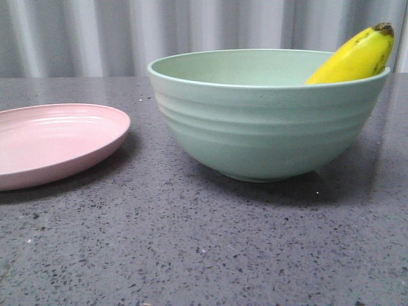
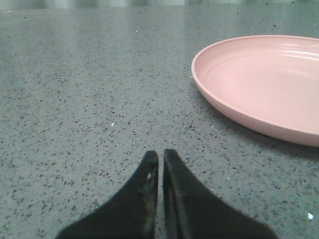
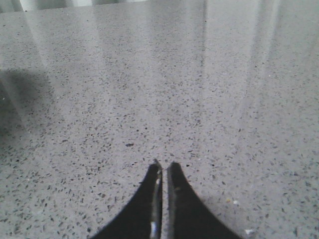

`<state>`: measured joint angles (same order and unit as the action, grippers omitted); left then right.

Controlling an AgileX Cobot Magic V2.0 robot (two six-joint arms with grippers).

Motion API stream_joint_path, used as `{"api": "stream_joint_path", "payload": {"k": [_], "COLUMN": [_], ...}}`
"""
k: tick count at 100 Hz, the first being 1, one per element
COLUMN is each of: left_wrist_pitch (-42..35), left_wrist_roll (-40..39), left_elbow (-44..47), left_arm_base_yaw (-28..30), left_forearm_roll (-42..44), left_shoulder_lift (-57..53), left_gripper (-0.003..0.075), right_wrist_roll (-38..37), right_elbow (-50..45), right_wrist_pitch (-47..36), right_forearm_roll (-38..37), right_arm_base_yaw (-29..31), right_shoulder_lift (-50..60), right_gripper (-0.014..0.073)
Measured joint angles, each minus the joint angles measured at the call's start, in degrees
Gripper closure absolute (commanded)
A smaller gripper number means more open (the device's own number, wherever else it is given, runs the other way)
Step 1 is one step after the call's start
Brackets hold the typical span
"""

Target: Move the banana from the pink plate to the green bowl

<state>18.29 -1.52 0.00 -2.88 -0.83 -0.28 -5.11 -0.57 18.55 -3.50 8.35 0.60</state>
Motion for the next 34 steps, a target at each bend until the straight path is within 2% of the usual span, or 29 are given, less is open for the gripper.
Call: {"api": "stream_joint_path", "payload": {"k": [34], "left_wrist_pitch": [0.0], "left_wrist_roll": [0.0], "left_elbow": [0.0], "left_arm_base_yaw": [0.0], "left_forearm_roll": [0.0], "left_shoulder_lift": [0.0], "left_gripper": [0.0741], "right_wrist_roll": [0.2], "right_elbow": [0.0], "right_wrist_pitch": [0.0], "right_forearm_roll": [0.0], "right_arm_base_yaw": [0.0], "right_shoulder_lift": [0.0], "right_gripper": [0.0665]}}
